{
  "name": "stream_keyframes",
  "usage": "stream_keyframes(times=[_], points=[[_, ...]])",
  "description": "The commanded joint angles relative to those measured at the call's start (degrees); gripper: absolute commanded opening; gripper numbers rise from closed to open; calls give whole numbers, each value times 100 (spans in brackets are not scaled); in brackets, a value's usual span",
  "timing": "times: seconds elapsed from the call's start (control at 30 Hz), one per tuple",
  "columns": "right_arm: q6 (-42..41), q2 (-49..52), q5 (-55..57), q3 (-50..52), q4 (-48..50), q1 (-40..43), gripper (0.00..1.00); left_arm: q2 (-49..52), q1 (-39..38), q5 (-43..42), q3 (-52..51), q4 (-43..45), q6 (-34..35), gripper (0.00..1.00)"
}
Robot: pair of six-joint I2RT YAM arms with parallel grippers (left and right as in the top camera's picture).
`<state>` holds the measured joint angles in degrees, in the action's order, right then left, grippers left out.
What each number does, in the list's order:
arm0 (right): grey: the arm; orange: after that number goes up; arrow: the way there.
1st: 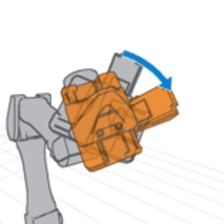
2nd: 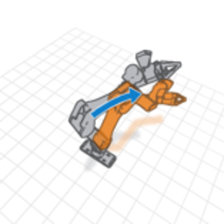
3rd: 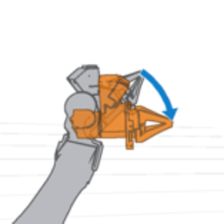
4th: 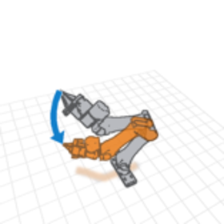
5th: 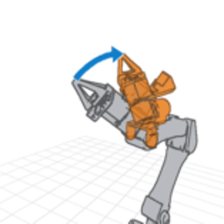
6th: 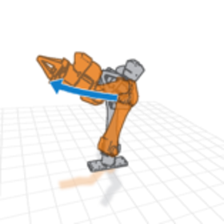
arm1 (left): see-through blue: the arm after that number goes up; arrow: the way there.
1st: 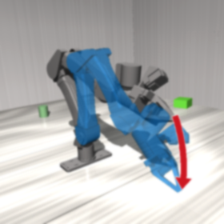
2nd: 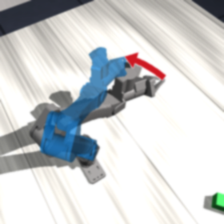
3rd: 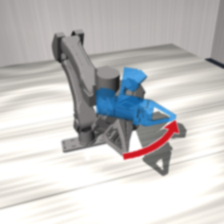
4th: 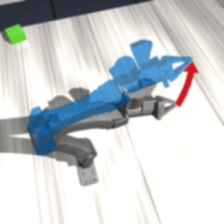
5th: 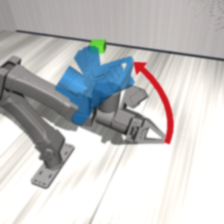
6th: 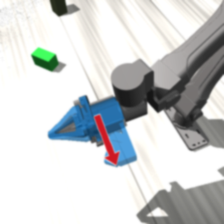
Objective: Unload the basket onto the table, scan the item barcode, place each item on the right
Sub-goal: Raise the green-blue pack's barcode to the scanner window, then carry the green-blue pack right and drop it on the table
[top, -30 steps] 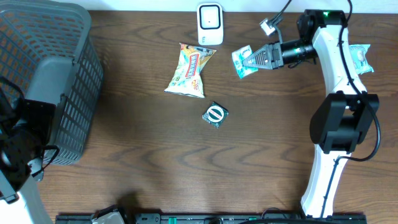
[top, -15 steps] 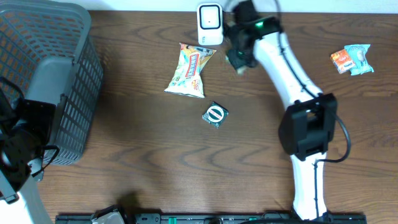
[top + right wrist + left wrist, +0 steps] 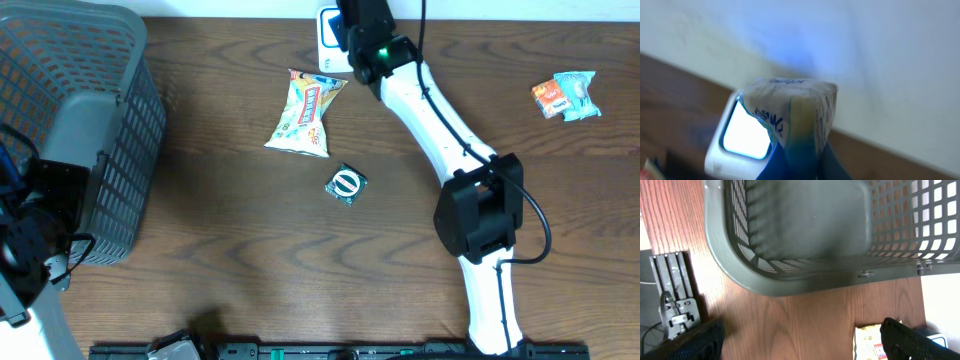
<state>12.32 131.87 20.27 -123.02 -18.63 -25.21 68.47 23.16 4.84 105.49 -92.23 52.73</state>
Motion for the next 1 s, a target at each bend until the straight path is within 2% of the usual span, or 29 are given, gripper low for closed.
stream_keyframes(times=[0.0,0.13,0.33,0.6,0.77,0.97], points=[[807,402,-981,-31,507,195,1,0,28,55,37,-269,31,98],[1362,704,-638,-28,981,168,1,0,28,55,37,-269,31,98],[2376,1051,-444,-31,992,127,1,0,28,55,37,-269,31,98],[2308,1021,-63,-31,981,122,1,0,28,55,37,-269,31,98],[1388,732,459,-37,883,232,1,0,28,55,37,-269,31,98],[120,212,358,-37,-111,903,1,0,28,55,37,-269,31,98]])
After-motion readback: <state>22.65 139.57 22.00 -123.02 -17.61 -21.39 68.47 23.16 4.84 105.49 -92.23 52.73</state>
